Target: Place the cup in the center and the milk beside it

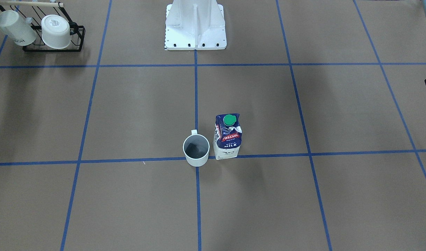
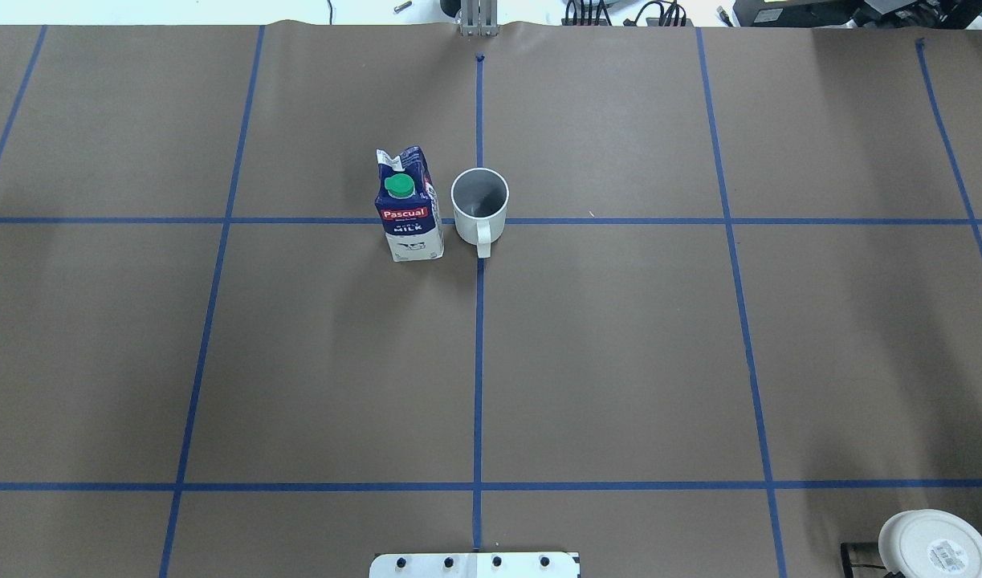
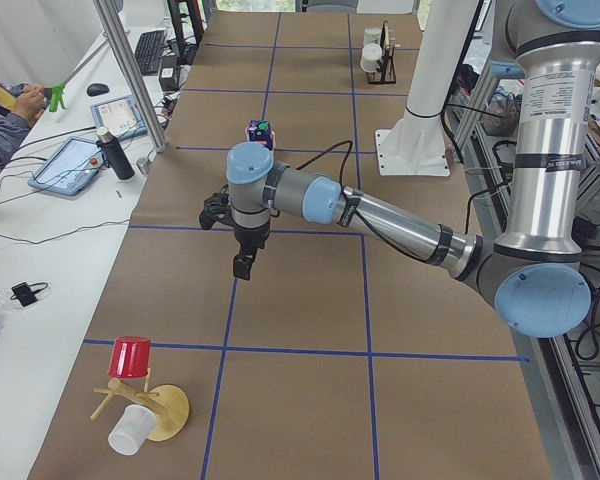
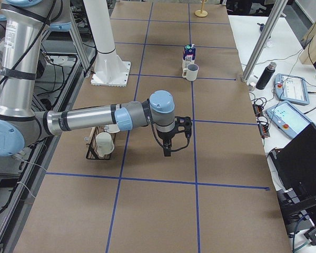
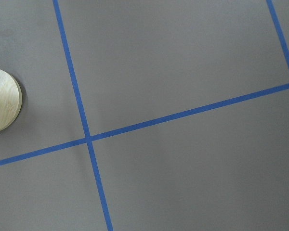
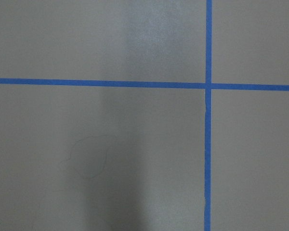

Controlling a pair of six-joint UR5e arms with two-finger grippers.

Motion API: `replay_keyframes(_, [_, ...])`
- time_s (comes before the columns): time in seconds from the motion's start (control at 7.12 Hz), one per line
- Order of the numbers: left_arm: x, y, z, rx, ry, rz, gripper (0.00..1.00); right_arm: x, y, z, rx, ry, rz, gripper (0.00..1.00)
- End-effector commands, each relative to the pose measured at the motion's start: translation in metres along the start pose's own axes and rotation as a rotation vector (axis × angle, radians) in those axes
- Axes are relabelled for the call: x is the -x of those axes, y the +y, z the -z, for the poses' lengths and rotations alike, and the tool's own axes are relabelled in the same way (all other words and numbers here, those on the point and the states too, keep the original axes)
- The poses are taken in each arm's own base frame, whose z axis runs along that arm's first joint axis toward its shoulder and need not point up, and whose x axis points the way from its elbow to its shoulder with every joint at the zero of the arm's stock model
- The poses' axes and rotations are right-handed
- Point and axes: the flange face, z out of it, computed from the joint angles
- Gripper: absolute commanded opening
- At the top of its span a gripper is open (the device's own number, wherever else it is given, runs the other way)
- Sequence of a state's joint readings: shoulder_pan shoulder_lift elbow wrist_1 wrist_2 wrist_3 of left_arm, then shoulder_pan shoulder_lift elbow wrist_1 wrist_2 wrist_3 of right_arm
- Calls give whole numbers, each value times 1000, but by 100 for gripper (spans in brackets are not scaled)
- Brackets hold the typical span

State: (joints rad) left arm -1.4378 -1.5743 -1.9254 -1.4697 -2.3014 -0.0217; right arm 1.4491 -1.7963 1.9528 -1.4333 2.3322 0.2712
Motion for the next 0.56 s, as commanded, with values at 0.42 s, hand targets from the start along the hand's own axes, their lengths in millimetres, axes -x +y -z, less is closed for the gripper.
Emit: replay_keyframes(0.42, [-4,7,-9,24,87,26,98,14,-11,3,11,-7,10,100])
